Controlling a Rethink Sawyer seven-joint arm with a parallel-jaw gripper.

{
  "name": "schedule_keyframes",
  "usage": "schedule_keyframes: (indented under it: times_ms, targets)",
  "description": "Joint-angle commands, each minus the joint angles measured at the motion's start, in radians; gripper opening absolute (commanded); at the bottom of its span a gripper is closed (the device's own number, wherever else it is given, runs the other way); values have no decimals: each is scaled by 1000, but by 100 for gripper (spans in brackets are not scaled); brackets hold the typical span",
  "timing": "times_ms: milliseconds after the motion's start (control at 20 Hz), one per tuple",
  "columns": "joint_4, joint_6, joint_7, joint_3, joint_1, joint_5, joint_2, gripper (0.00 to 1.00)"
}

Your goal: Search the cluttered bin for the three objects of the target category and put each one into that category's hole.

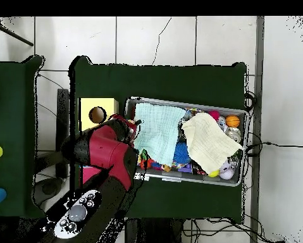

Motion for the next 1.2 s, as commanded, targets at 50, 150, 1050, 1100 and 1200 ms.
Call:
schedule_keyframes:
  times_ms: [50,150,1050,1100,1200]
  targets:
    - [80,82,345,-12,-13,82,94,100]
    - [84,63,348,8,-23,73,92,100]
    - [67,-21,253,182,-110,1,119,100]
    - [64,-19,245,189,-115,-4,122,100]
    - [62,-34,231,217,-133,-14,123,100]
